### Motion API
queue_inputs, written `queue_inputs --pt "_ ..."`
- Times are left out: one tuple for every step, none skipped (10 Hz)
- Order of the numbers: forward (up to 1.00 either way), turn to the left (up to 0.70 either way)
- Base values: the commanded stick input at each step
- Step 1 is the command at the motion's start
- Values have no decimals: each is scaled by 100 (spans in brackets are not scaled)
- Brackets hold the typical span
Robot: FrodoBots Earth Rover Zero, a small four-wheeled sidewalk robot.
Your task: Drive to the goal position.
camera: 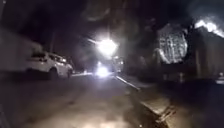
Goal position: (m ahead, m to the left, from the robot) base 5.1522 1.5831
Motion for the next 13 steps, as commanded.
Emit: queue_inputs --pt "70 -7" --pt "70 1" --pt "70 3" --pt "70 3" --pt "70 3" --pt "70 3" --pt "70 3" --pt "70 3" --pt "70 3" --pt "70 3" --pt "70 3" --pt "70 3" --pt "70 3"
